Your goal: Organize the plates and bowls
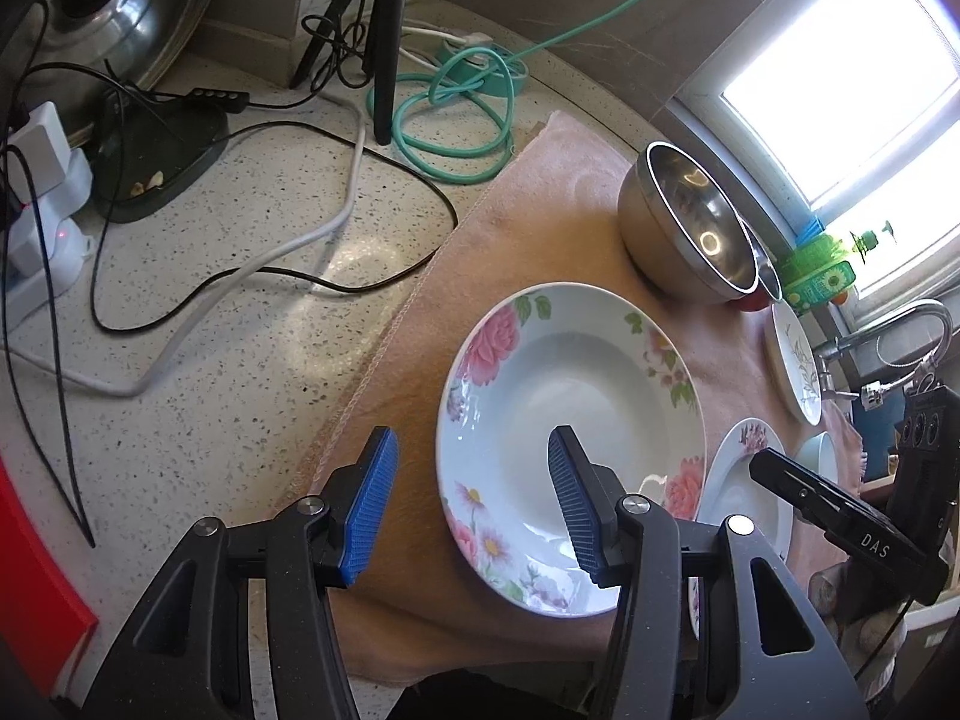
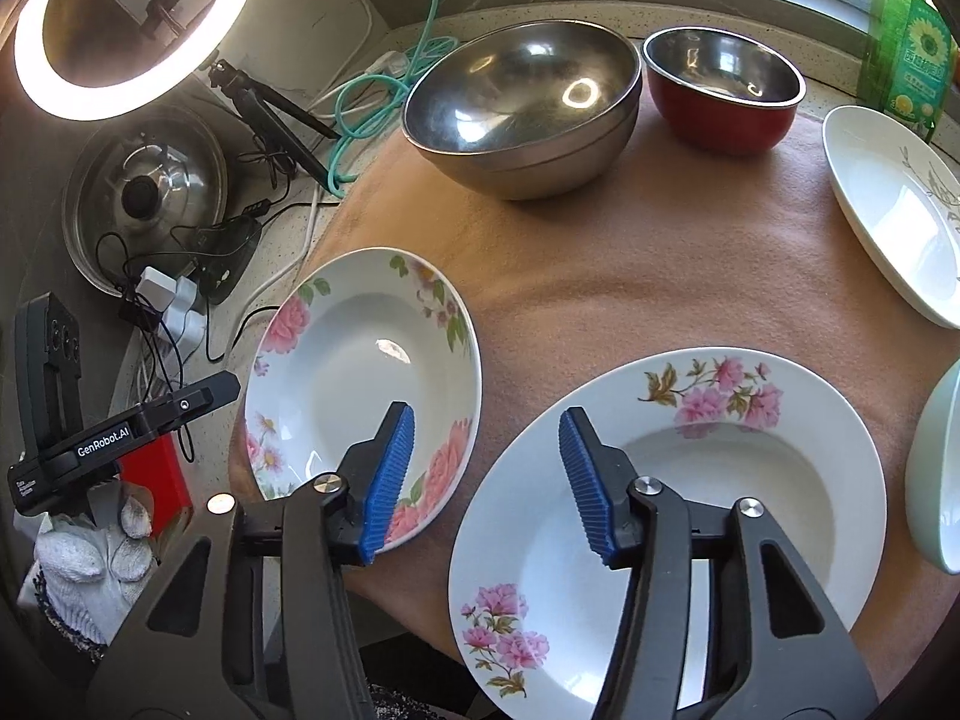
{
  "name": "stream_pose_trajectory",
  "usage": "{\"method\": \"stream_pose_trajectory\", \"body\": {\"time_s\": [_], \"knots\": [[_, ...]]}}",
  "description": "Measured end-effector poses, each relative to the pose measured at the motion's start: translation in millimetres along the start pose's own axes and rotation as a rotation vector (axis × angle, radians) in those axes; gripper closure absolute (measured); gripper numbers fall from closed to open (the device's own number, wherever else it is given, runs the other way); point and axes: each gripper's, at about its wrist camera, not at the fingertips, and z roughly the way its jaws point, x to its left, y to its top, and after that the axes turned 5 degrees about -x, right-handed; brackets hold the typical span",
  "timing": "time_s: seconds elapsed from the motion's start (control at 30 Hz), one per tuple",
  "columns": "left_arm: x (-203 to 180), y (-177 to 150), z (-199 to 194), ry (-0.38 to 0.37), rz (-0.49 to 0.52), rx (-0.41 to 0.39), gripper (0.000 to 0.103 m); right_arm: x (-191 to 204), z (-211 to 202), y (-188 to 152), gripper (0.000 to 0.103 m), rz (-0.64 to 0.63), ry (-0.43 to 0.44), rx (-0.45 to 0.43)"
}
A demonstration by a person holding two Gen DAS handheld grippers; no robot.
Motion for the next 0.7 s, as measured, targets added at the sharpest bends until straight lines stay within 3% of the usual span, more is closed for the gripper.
{"method": "stream_pose_trajectory", "body": {"time_s": [0.23,0.4,0.57,0.63,0.7], "knots": [[6,-2,9,-0.002,-0.003,0.027,0.055,5,17,8,0.065,-0.018,-0.005,0.025],[10,0,15,-0.012,-0.011,0.047,0.072,3,30,13,0.071,-0.002,-0.007,0.050],[11,0,20,-0.013,-0.010,0.062,0.077,0,37,14,0.072,0.013,0.001,0.068],[11,0,22,-0.016,-0.010,0.068,0.080,0,40,14,0.076,0.017,0.009,0.076],[11,0,24,-0.016,-0.006,0.073,0.082,-1,44,14,0.086,0.022,0.017,0.087]]}}
